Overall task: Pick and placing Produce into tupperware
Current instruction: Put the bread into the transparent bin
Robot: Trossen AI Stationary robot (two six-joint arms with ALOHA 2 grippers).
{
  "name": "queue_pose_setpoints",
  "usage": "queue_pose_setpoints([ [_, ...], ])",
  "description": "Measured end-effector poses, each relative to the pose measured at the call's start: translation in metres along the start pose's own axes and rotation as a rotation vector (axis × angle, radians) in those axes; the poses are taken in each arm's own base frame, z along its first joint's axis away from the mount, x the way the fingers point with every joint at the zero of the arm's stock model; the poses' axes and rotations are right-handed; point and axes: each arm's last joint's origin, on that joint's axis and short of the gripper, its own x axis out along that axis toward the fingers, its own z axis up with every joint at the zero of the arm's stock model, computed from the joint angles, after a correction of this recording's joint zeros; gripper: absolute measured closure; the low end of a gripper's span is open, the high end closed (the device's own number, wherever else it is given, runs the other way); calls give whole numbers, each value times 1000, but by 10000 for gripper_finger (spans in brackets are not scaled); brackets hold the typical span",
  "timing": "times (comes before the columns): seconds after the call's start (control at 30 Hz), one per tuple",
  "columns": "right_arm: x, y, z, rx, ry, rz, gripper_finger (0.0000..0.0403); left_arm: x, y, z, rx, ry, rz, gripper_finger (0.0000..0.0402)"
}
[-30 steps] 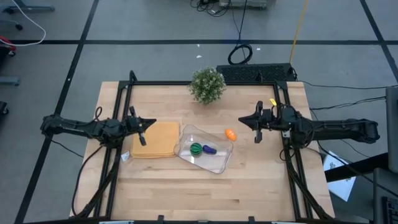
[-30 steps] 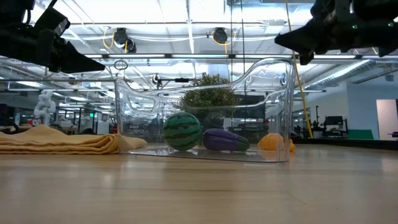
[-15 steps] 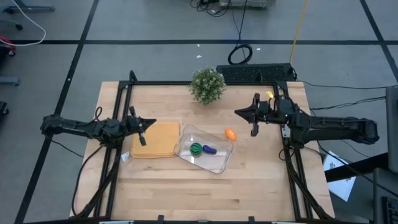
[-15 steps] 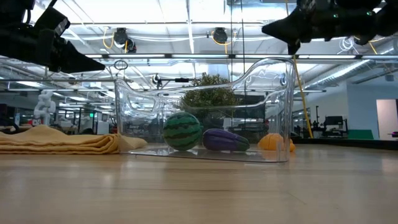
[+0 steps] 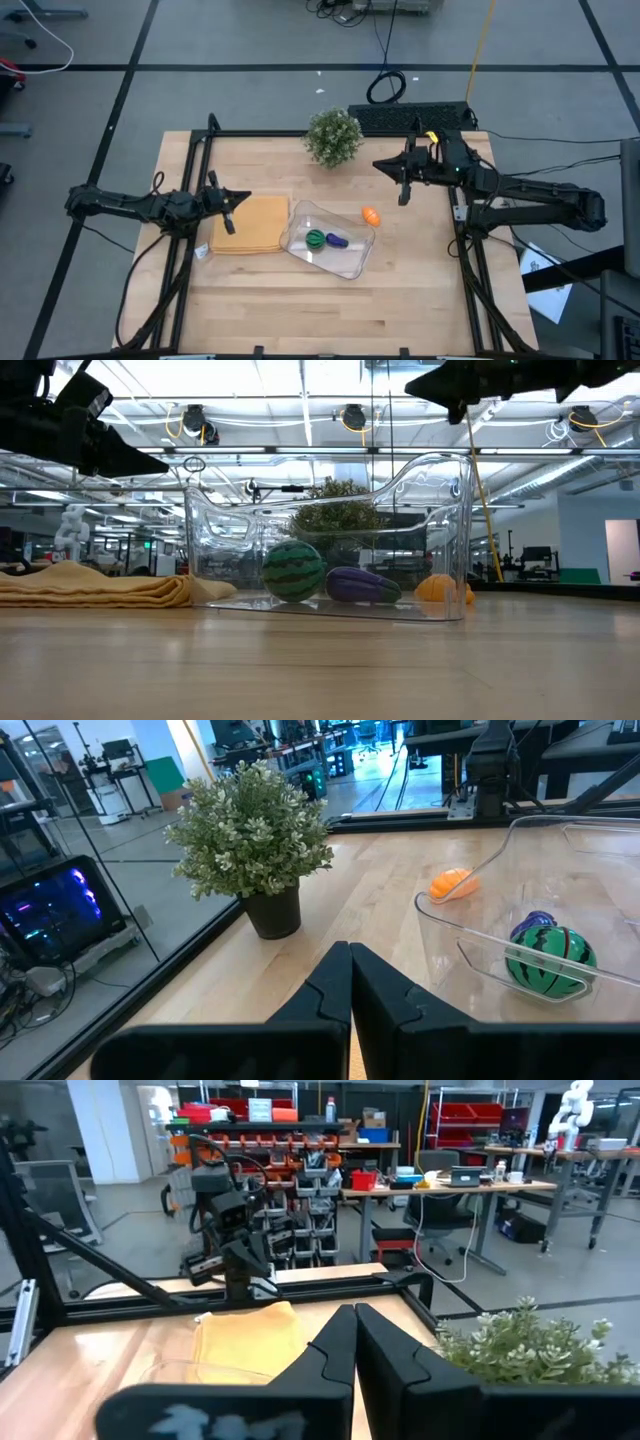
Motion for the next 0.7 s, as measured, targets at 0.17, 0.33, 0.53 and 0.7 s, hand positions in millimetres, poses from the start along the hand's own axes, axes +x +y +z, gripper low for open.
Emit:
queue_pose_setpoints([
  [0.17,5,-3,8,0,2,-13,403,0,0,0,0,1,0,398],
  [0.33,11,-9,8,8,7,-42,403,0,0,0,1,2,0,398],
  [0.53,19,-20,3,31,7,-103,403,0,0,0,1,2,0,398],
  [0.7,22,-26,9,29,28,-130,403,0,0,0,2,3,0,398],
])
